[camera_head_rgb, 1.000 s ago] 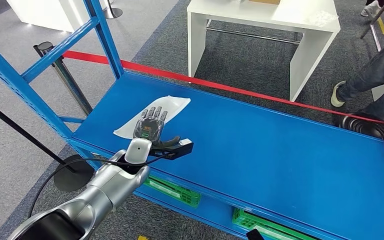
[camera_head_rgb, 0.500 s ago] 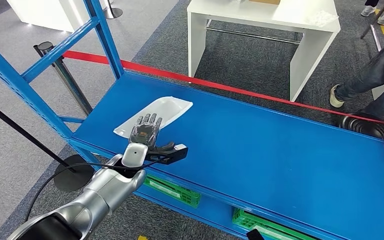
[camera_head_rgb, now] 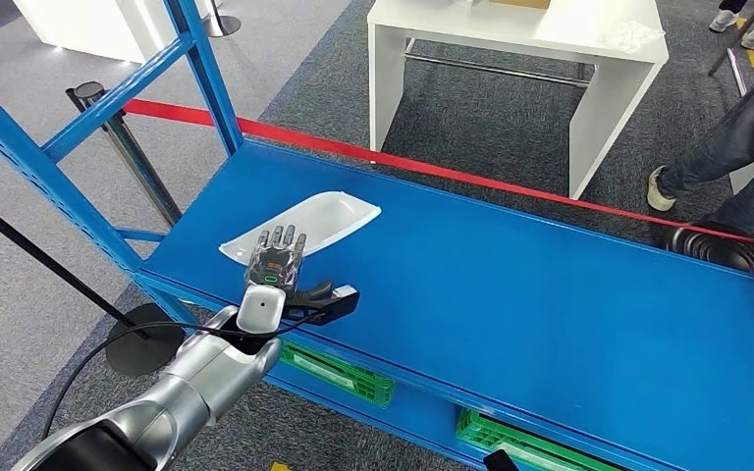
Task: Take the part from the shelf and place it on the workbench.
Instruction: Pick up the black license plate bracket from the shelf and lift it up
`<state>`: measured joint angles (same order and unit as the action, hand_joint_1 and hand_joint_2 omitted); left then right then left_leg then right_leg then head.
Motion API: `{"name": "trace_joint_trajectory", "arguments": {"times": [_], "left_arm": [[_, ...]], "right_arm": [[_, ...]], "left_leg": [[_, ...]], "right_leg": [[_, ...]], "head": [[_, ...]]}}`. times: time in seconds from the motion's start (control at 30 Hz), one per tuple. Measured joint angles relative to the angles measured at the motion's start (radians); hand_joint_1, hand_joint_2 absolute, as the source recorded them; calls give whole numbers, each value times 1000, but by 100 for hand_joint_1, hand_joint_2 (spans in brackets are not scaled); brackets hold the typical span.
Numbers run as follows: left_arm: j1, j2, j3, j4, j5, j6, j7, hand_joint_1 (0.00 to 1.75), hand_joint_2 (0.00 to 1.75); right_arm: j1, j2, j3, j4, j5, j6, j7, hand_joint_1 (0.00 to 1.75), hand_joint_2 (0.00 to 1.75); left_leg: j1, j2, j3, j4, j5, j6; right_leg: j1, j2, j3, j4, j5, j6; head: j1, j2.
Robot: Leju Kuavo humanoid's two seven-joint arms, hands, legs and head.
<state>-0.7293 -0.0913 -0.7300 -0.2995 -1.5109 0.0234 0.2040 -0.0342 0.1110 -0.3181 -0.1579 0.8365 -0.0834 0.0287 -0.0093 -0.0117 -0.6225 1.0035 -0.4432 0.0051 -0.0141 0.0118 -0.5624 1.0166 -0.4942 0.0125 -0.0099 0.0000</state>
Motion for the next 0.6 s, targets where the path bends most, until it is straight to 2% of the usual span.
{"name": "trace_joint_trajectory", "arguments": {"times": [0.03,0.17,0.43,0.6], "left_arm": [[1,1,-2,0,-3,2,3,0,0],[3,4,-10,0,-19,9,18,0,175],[-3,5,-49,-2,-53,12,82,0,175],[-12,6,-72,-5,-58,12,93,0,175]], "right_arm": [[0,0,-1,0,0,0,0,0,0],[0,0,-6,0,1,1,-2,0,0],[0,0,-9,0,21,3,-6,0,0],[0,0,-9,0,26,4,-6,0,0]], "left_leg": [[0,0,0,0,0,0],[0,0,0,0,0,0],[0,0,1,0,0,0],[0,0,3,0,0,0]], "right_leg": [[0,0,0,0,0,0],[0,0,0,0,0,0],[0,0,1,0,0,0],[0,0,4,0,0,0]], "head": [[0,0],[0,0],[0,0],[0,0]]}}
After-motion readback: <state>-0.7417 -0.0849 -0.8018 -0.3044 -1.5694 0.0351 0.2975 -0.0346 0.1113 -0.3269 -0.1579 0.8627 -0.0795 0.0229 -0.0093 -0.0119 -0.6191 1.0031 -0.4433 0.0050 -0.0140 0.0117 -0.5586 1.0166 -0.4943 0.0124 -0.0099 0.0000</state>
